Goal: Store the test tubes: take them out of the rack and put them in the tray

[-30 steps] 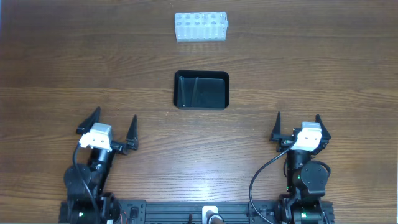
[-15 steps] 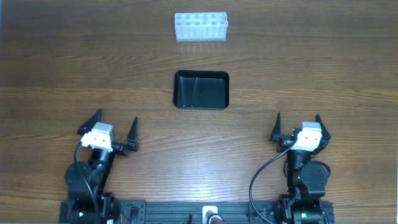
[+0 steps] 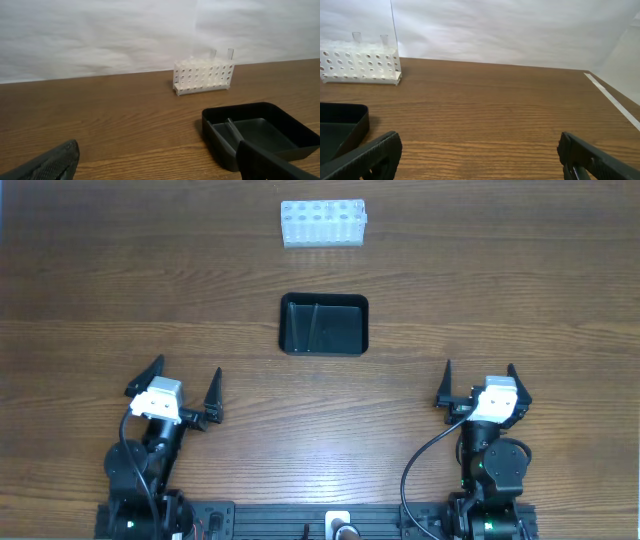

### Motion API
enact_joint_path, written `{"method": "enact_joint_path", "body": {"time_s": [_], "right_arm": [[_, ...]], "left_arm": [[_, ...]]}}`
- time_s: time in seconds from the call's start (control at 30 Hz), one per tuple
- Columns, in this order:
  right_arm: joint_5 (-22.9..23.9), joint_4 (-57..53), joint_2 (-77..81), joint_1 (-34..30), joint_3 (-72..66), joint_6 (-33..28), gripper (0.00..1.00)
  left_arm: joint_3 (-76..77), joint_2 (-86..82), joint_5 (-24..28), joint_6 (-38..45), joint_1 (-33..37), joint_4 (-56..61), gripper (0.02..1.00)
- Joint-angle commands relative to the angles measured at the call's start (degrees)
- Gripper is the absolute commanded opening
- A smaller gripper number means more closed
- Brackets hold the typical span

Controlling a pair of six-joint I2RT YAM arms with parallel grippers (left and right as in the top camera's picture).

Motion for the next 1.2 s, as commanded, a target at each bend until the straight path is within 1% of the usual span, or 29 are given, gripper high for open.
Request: {"method": "enact_joint_path", "body": {"time_s": [0.03, 0.2, 0.27, 0.33, 0.4, 0.6, 0.7, 0.9, 1.07, 1.1, 1.2], "right_arm": [[0.5, -0.1, -0.5, -0.4, -0.3, 0.2, 0.993], [0.3, 0.0, -0.5, -0.4, -0.3, 0.3, 0.993], [-2.6, 1.7, -0.5, -0.4, -0.3, 2.5, 0.993], [-3.8, 1.4, -0.5, -0.4, -0.3, 2.8, 0.991], [-3.8, -0.7, -0.5, -0.4, -0.3, 2.8, 0.993], [-4.0, -0.7, -0.2, -0.4, -0.3, 2.8, 0.993], [-7.3, -0.9, -0.2, -0.4, -0.3, 3.8, 0.991], [-7.2, -0.9, -0.2, -0.4, -0.3, 3.8, 0.991], [-6.9, 4.6, -0.2, -0.4, -0.3, 3.8, 0.993], [-6.0, 6.0, -0.2, -0.4, -0.3, 3.8, 0.993], [-0.5, 8.4, -0.2, -0.4, -0.3, 3.9, 0.991]], "left_arm": [[-0.4, -0.5, 0.5, 1.0, -0.2, 0.0, 1.000], [-0.4, -0.5, 0.5, 1.0, -0.2, 0.0, 1.000], [-0.4, -0.5, 0.5, 1.0, -0.2, 0.0, 1.000], [-0.4, -0.5, 0.5, 1.0, -0.2, 0.0, 1.000], [-0.4, -0.5, 0.5, 1.0, -0.2, 0.0, 1.000], [-0.4, -0.5, 0.5, 1.0, -0.2, 0.0, 1.000], [-0.4, -0.5, 0.5, 1.0, -0.2, 0.0, 1.000], [-0.4, -0.5, 0.5, 1.0, -0.2, 0.0, 1.000], [-0.4, -0.5, 0.5, 1.0, -0.2, 0.0, 1.000], [-0.4, -0.5, 0.5, 1.0, -0.2, 0.0, 1.000], [-0.4, -0.5, 0.5, 1.0, -0.2, 0.0, 1.000]]}}
